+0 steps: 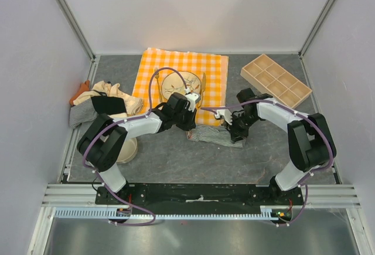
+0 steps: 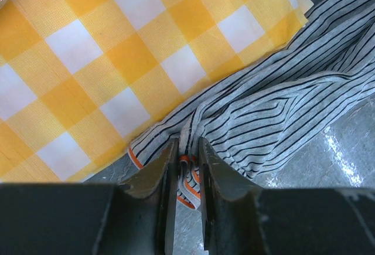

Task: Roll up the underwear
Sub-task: Fold the underwear at the center of the board.

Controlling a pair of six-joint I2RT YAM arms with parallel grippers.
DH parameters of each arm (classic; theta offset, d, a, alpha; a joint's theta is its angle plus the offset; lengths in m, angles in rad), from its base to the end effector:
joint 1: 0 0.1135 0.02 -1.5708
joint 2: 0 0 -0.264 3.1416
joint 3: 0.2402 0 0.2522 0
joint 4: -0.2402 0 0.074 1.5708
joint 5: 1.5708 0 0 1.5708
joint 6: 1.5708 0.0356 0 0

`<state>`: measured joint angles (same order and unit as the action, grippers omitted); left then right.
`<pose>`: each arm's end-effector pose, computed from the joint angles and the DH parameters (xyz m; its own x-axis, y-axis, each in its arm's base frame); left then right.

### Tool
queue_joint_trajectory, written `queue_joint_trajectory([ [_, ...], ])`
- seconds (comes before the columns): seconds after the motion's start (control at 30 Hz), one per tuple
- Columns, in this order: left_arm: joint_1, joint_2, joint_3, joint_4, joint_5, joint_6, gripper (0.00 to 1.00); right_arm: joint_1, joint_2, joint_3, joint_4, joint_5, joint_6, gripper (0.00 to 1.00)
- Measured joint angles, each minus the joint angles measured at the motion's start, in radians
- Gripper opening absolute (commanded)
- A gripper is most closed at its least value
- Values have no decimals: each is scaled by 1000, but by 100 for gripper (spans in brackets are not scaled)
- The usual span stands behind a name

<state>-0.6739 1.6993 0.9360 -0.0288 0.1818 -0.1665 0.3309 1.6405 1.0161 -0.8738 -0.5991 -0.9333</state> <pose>0.2686 -0.2227 0.1717 -0.6667 0.3238 -0.6713 0.6109 0.7534 -0.2433 0.2580 0.1099 0.1792 -0.3147 -0.8098 -0.4951 -0.9407 0.1966 0.2765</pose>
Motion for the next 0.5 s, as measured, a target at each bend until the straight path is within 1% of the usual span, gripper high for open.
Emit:
queue_joint_trajectory([
  [0.3,0,0,0,0,-2,0,29,18,10,-11,149,118,122,22],
  [0.5,1,0,0,0,-8,0,33,9,-8,-11,217,193,188,23],
])
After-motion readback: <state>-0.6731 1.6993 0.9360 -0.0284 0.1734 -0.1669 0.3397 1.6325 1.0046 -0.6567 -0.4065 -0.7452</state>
